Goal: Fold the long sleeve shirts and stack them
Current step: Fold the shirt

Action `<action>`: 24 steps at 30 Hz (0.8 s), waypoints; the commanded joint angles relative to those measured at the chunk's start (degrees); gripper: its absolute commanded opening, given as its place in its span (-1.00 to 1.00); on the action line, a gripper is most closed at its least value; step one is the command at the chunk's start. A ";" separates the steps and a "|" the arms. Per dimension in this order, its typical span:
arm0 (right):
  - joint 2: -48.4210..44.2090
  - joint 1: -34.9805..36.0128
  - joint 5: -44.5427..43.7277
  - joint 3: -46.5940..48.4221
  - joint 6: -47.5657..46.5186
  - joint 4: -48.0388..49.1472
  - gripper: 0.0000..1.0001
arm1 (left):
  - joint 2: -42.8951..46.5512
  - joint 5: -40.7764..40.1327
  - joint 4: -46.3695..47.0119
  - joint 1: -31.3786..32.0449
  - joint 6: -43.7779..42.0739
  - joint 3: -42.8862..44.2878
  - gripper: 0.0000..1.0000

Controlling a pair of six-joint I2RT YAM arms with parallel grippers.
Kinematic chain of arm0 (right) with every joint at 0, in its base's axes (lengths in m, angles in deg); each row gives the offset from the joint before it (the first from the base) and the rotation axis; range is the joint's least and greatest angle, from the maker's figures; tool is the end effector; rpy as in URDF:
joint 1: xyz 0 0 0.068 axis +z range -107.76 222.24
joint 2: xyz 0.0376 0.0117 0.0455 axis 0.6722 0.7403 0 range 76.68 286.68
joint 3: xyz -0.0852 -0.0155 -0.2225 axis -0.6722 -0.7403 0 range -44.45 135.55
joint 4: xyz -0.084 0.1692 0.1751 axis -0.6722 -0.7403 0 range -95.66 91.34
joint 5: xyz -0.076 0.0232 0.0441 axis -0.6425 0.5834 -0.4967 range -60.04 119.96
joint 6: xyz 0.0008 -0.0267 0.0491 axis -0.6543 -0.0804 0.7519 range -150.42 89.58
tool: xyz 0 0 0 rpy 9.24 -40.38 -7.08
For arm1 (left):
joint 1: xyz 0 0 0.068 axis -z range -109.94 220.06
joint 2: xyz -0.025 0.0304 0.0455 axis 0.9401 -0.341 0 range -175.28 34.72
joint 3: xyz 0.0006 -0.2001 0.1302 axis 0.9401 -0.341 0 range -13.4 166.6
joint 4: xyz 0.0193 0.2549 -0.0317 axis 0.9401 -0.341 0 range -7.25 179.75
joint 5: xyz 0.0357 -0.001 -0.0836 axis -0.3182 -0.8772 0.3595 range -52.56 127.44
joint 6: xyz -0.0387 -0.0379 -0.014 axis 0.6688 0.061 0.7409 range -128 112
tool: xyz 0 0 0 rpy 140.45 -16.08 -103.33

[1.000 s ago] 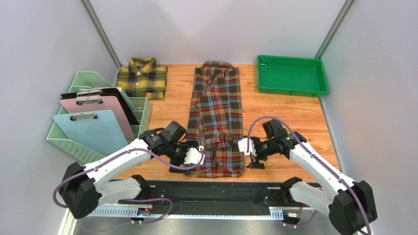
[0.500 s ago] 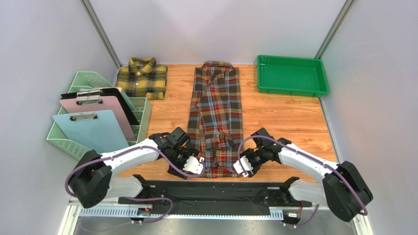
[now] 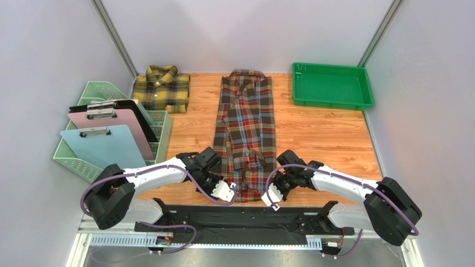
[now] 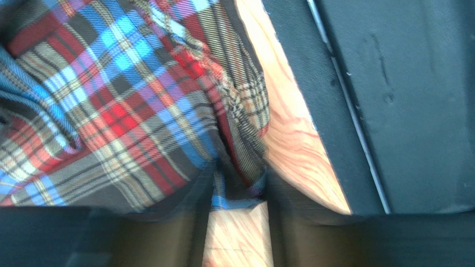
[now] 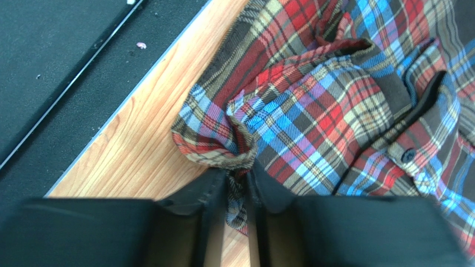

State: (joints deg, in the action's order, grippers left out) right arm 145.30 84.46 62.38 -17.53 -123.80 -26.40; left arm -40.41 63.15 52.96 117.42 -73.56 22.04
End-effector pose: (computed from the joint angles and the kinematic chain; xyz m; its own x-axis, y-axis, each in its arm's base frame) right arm 0.1295 0.1456 0.1113 0.7463 -0.4607 -0.4805 -0.6506 -0.6574 -0.3802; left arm 0.1302 -0.1662 0.1211 0.3933 0.7837 -0.4807 0.9023 -0.4294 0.0383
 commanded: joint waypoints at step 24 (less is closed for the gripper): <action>-21.97 2.52 -1.40 0.94 22.72 -9.01 -1.00 | 17.57 1.44 -8.47 8.28 12.99 2.88 -1.00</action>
State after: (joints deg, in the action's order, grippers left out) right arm 120.58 86.79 61.90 -17.95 -105.97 -39.08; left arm -21.68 64.29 44.45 125.83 -64.32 22.13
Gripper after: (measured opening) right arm 0.009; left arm 0.008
